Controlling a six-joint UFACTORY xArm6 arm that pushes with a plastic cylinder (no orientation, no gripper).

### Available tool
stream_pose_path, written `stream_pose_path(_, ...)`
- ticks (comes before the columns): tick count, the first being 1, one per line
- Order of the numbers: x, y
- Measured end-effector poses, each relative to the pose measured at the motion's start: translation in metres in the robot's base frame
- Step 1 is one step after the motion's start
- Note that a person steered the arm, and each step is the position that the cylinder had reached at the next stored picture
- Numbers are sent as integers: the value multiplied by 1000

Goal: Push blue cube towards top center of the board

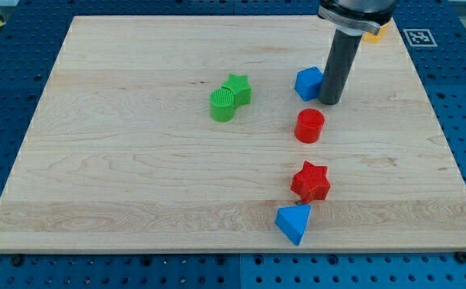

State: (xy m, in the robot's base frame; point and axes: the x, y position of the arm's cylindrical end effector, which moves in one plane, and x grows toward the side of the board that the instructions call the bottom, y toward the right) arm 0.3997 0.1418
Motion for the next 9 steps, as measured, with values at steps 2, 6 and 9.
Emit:
stream_pose_path(2,-3,-6)
stream_pose_path(6,-22,-18)
stream_pose_path(9,-74,-105)
